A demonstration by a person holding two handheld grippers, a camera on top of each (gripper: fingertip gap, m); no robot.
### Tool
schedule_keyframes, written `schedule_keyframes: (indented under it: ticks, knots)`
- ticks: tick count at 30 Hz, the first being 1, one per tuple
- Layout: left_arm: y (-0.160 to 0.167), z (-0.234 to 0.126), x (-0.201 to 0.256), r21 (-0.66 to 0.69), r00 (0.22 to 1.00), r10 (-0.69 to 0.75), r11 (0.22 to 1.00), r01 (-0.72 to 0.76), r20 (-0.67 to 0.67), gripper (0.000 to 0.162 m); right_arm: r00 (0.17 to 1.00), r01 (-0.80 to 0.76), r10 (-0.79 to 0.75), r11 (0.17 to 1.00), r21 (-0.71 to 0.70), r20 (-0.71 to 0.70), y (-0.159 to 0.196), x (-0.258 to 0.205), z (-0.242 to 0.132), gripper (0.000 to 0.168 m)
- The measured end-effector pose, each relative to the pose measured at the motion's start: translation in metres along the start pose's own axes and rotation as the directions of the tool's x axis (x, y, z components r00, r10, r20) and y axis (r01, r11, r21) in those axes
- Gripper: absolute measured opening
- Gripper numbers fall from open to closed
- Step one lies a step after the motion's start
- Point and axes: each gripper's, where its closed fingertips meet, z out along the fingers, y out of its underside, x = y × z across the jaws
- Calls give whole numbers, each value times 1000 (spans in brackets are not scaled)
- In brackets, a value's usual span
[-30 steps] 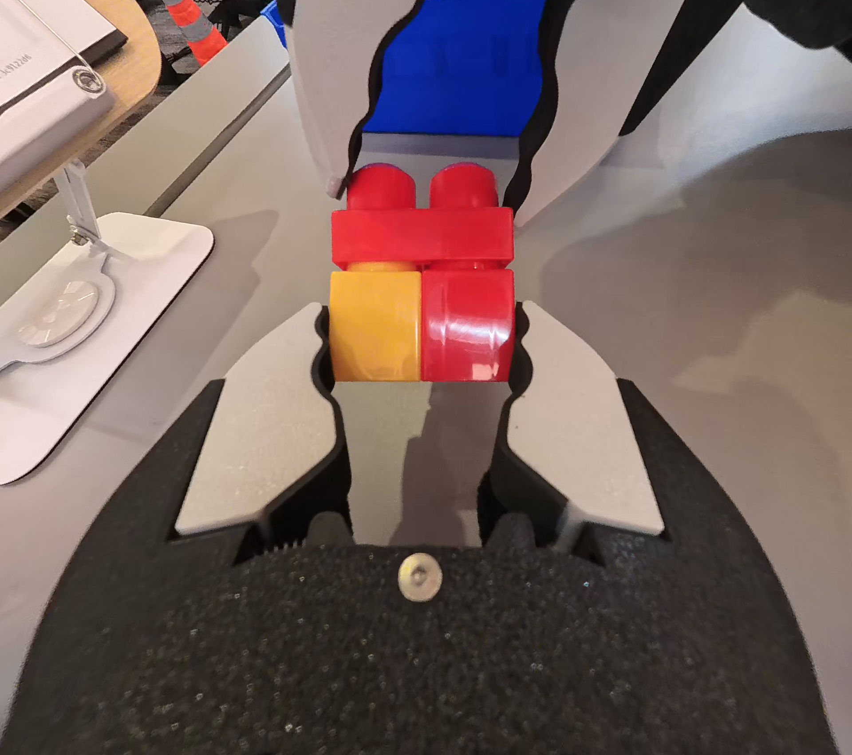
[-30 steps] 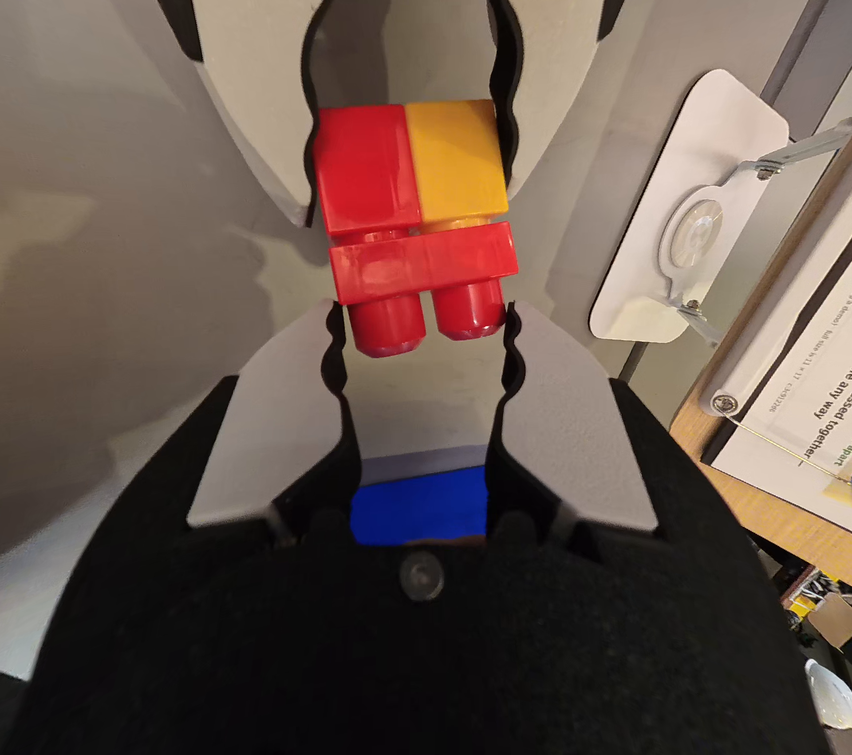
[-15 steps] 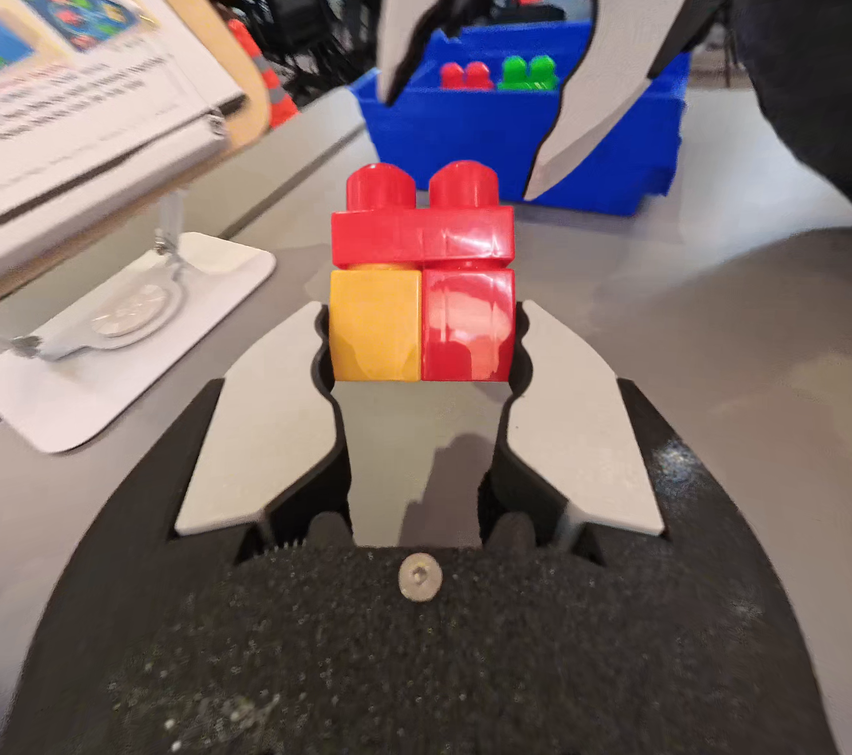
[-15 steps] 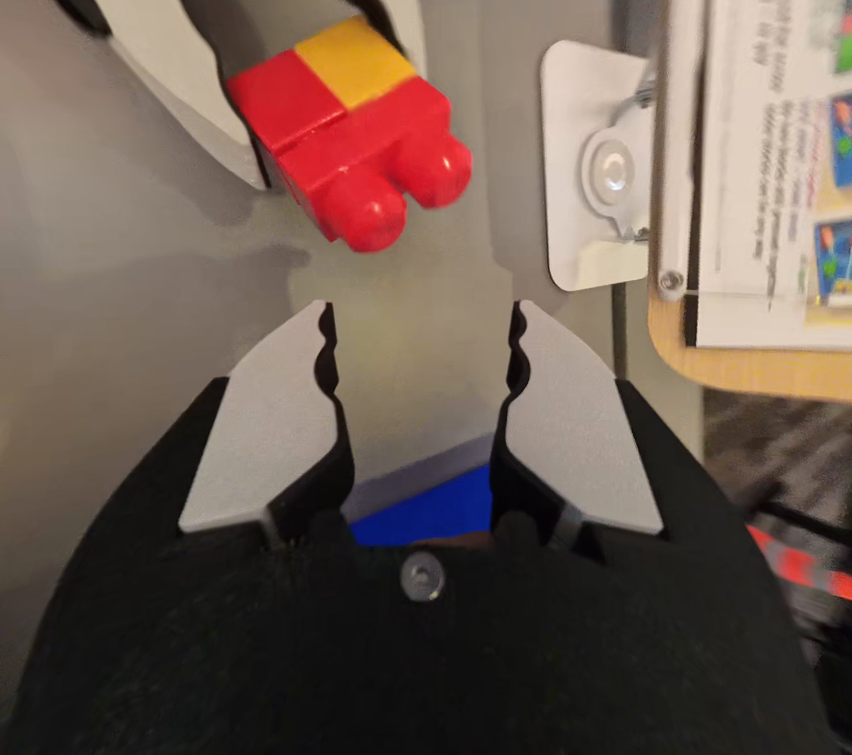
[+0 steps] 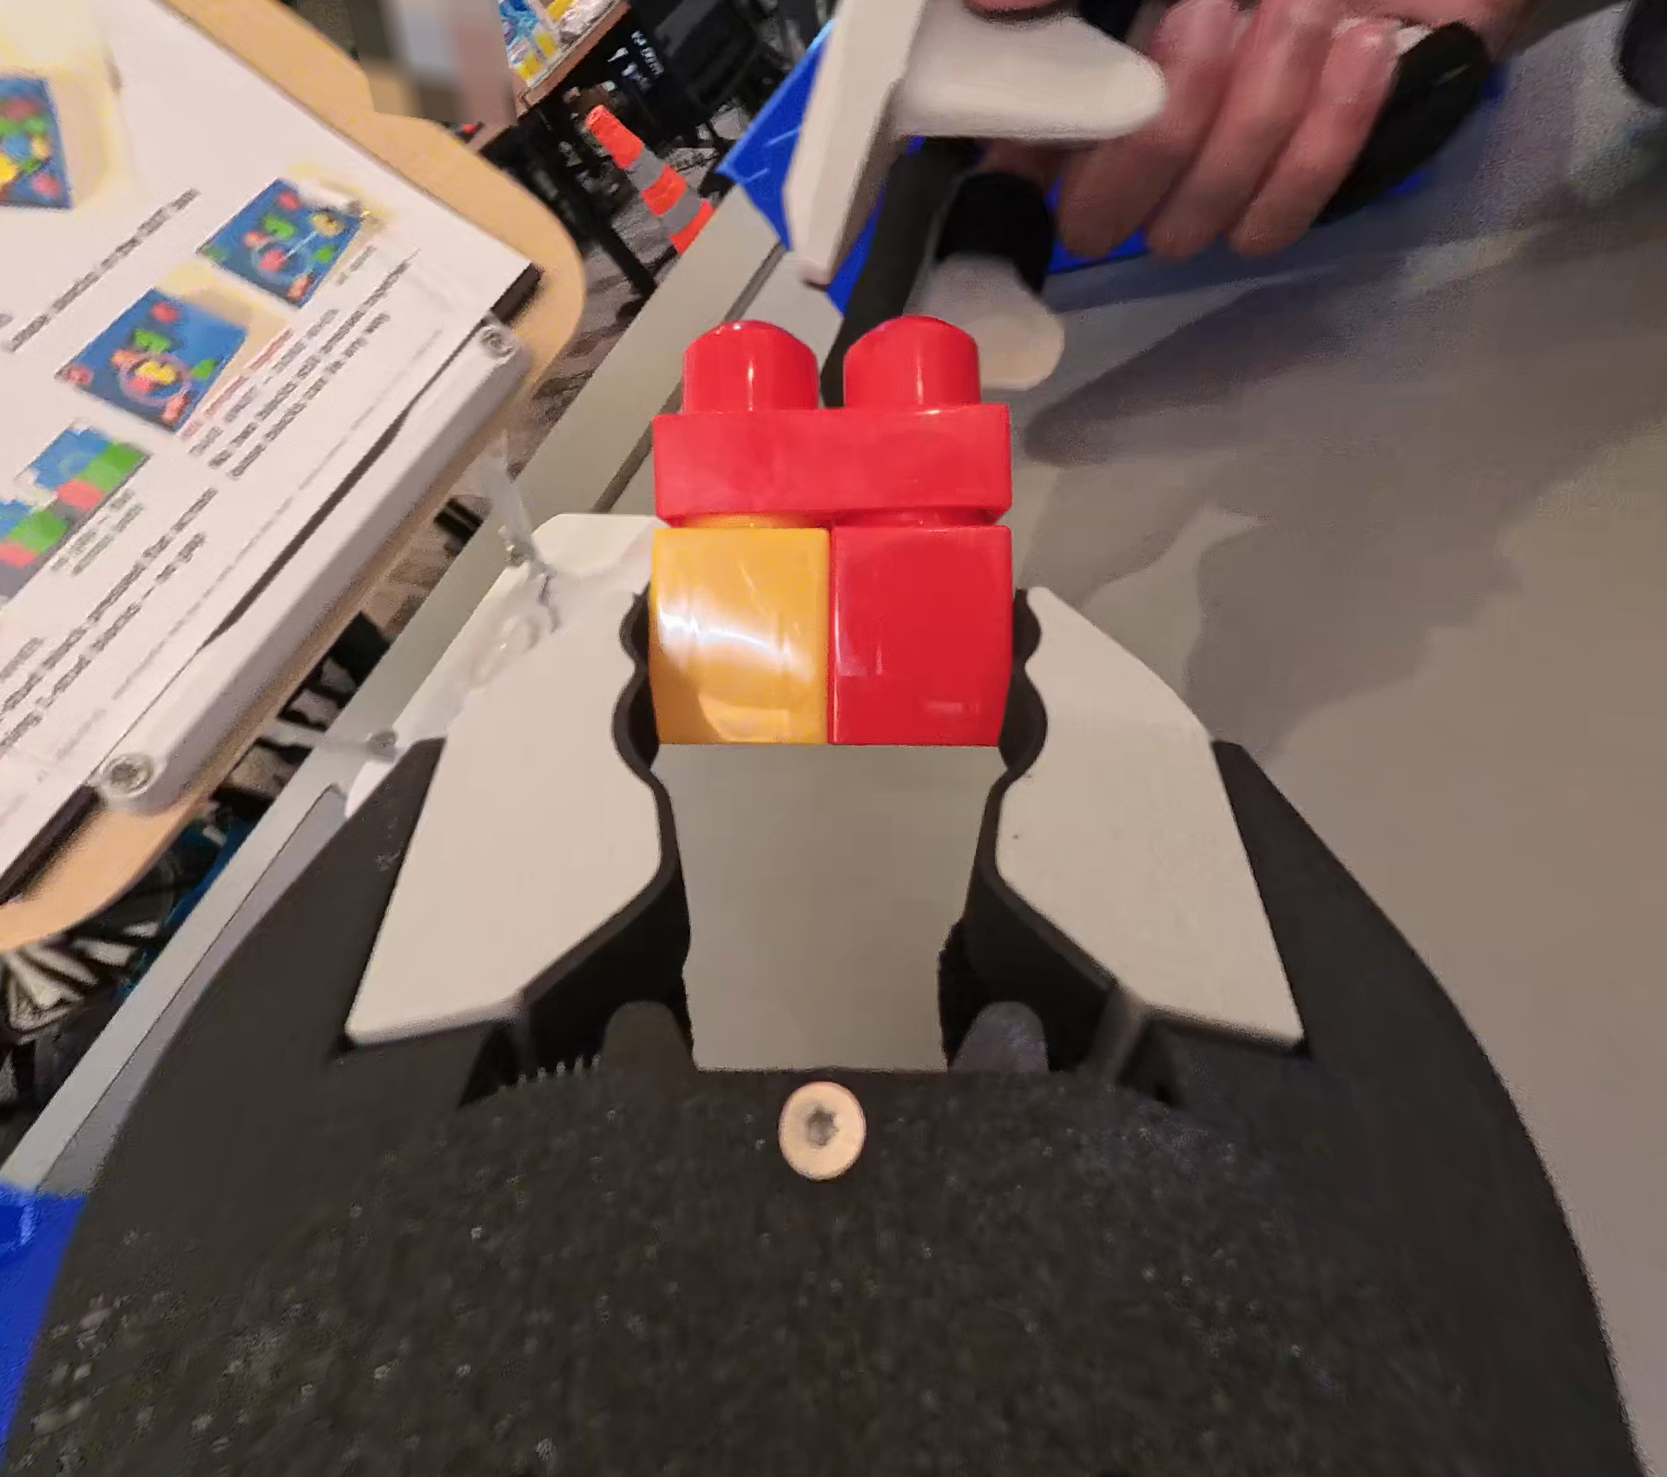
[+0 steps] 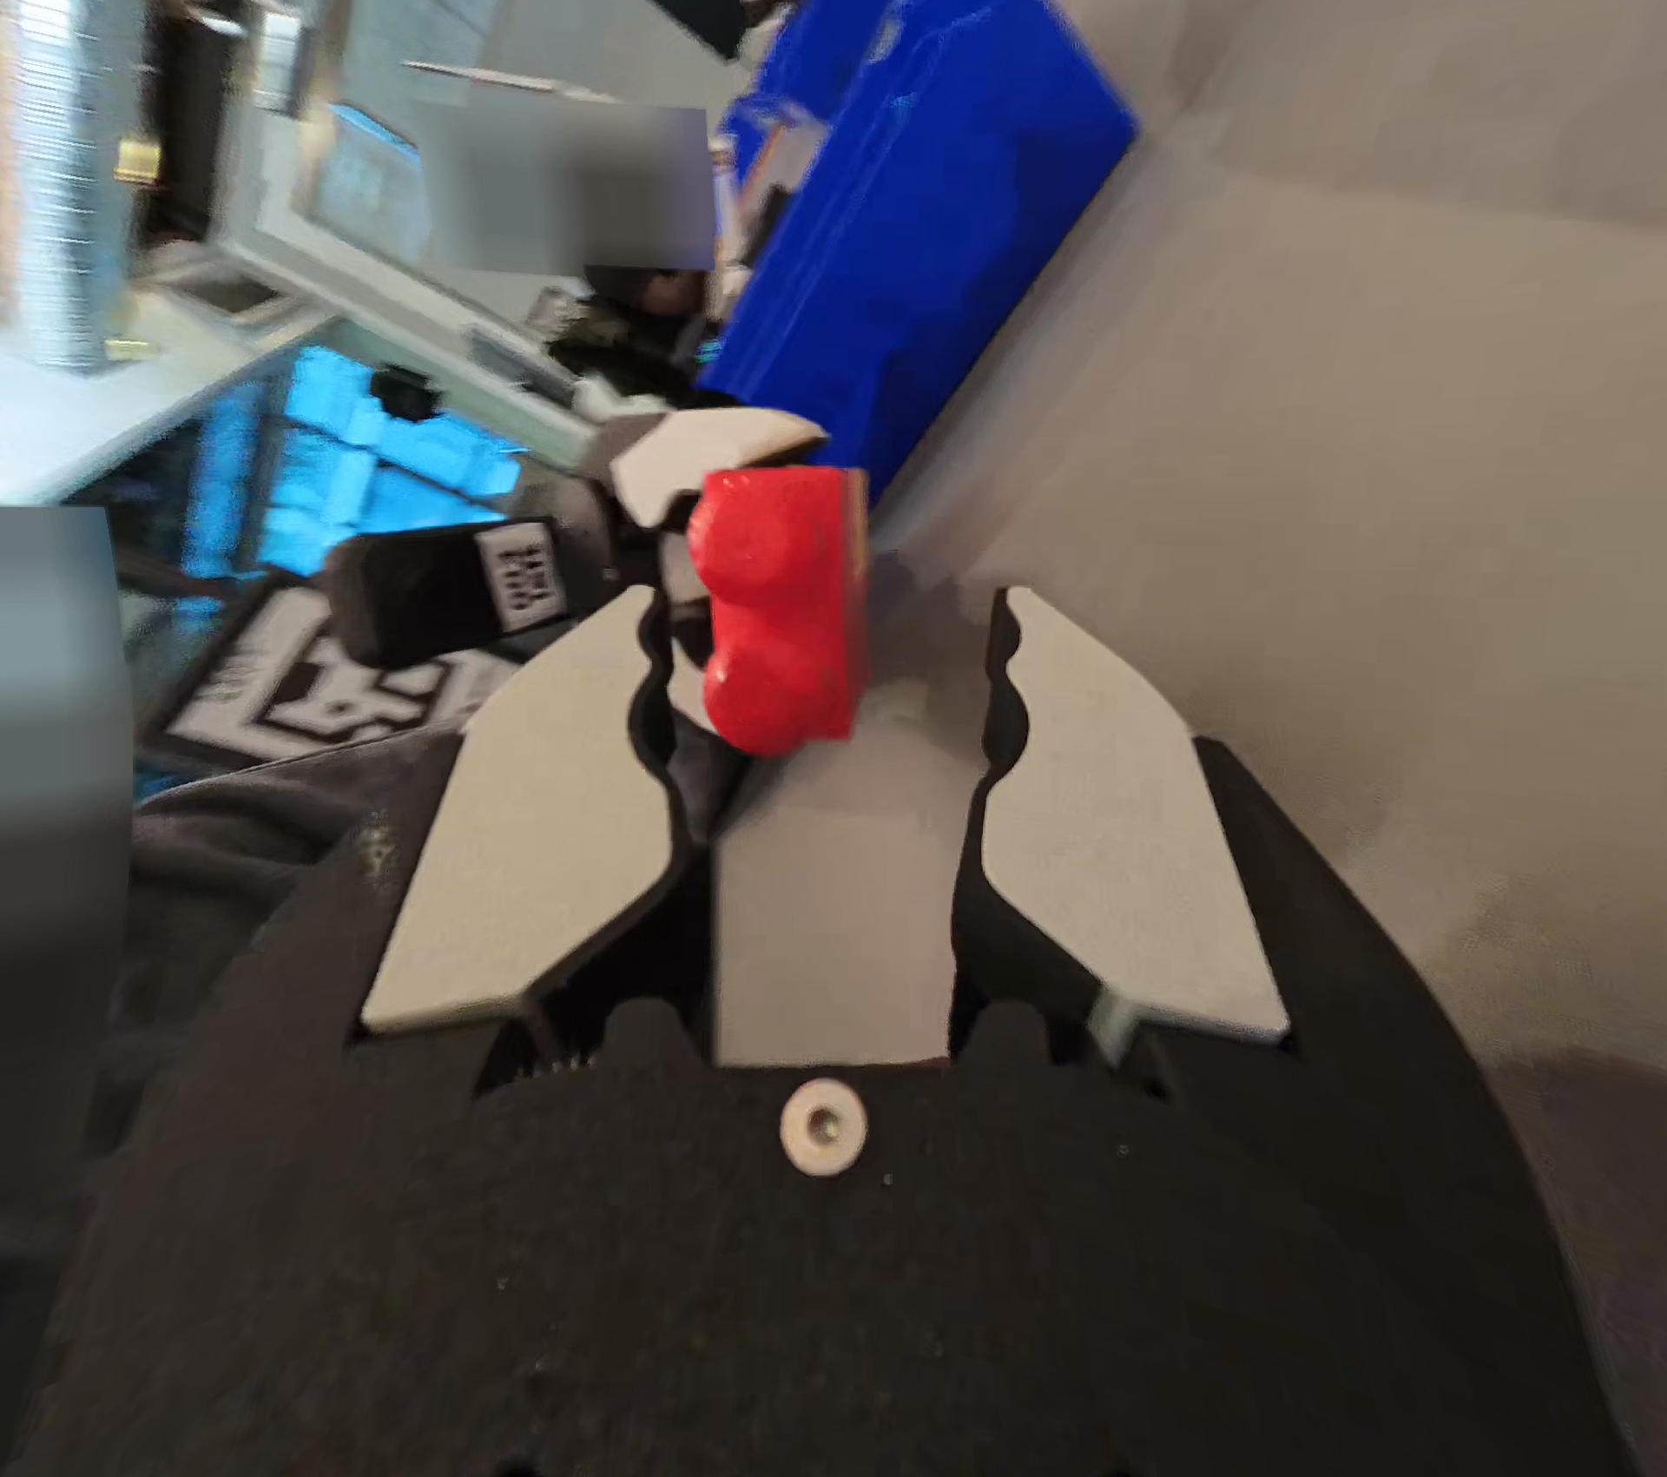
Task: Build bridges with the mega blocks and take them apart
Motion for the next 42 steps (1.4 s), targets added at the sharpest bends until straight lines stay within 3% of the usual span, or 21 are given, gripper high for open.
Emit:
schedule_keyframes:
  ticks: [3, 6, 8, 13, 16, 18, 26, 36, 42]
  knots:
    - [-13, -4, 10, 51, 1000, 10, 999, -9, -27, 74, 949, -111, 116, 993, -33, 295, 7, -24, 8, 73]
    - [-34, -16, 9, 131, 1000, -12, 991, 14, -19, 74, 865, -189, 168, 982, -2, 473, 4, -37, 16, 83]
    - [-45, -24, 7, 181, 999, -38, 983, 42, -22, 74, 733, -263, 211, 965, -17, 647, -1, -58, 14, 90]
    - [-57, -32, 1, 245, 992, -105, 962, 117, -63, 74, 600, -265, 209, 963, -54, 772, -6, -81, 26, 97]
    - [-52, -30, -2, 246, 990, -119, 960, 135, -82, 74, 568, -246, 245, 962, -123, 786, -1, -85, 42, 103]
    - [-49, -29, -4, 257, 987, -126, 955, 149, -102, 74, 521, -246, 265, 957, -155, 812, 0, -89, 43, 99]
    - [-42, -2, -15, 347, 951, -212, 895, 281, -223, 74, 588, -340, 277, 937, -78, 760, -22, -62, 37, 100]
    - [-44, 28, -18, 442, 936, -179, 844, 304, -303, 75, 685, -373, 226, 925, 67, 693, -37, -39, 21, 95]
    - [-46, 28, -19, 444, 938, -178, 844, 301, -297, 74, 667, -393, 241, 918, 59, 705, -39, -40, 19, 95]
